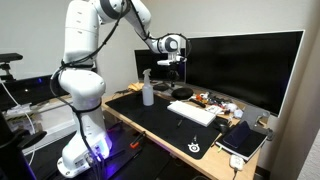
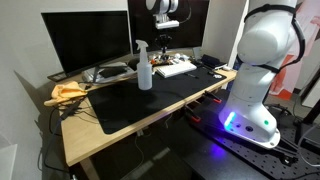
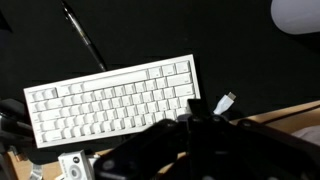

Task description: Press the top left button on the keyboard.

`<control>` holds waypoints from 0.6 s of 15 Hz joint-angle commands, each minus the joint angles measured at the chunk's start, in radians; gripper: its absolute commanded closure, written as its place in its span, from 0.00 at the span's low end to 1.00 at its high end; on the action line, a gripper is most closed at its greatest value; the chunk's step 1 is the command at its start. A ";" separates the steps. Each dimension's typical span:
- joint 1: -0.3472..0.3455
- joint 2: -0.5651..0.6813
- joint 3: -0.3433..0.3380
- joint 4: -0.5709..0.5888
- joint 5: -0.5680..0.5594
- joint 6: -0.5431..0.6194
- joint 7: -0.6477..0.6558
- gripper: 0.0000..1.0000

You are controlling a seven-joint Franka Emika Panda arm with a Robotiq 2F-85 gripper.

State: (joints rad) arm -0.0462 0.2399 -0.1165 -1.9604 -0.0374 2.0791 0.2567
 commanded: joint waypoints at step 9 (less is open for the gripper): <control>-0.024 -0.299 0.008 -0.248 -0.031 0.022 -0.031 0.60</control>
State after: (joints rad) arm -0.0560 0.0095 -0.1165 -2.1425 -0.0599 2.0833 0.2549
